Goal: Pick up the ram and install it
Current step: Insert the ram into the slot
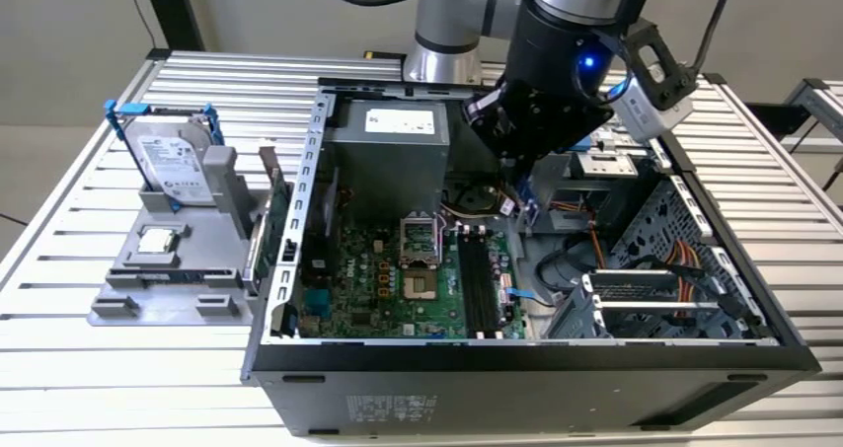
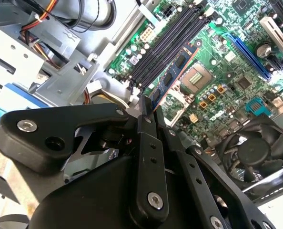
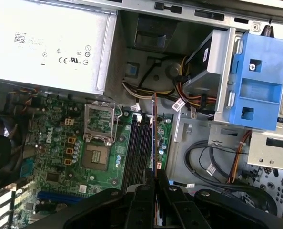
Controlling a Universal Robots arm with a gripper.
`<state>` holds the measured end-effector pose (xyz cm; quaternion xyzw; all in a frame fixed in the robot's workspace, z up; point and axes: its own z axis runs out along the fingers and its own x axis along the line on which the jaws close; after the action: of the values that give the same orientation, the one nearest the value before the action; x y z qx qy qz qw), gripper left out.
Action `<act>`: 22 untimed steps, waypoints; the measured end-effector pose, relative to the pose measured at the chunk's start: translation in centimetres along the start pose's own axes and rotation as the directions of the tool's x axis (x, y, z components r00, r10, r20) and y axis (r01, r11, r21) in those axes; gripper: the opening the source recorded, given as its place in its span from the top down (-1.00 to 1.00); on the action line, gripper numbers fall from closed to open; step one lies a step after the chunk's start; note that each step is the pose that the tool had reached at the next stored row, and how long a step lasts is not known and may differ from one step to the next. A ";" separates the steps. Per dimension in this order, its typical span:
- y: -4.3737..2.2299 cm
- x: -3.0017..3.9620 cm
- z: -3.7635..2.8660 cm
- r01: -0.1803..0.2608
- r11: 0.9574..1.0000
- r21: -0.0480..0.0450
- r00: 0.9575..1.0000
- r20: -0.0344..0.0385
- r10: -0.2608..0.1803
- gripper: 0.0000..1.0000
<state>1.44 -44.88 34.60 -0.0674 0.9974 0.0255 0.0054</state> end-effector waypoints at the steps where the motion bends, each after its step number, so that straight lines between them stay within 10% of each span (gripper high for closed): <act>1: 0.00 0.00 0.04 0.000 1.000 0.000 1.000 0.000 0.000 1.00; 22: -0.05 0.02 0.97 -0.003 1.000 -0.001 1.000 -0.005 0.003 1.00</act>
<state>1.44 -44.88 33.63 -0.0659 0.9975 0.0256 0.0030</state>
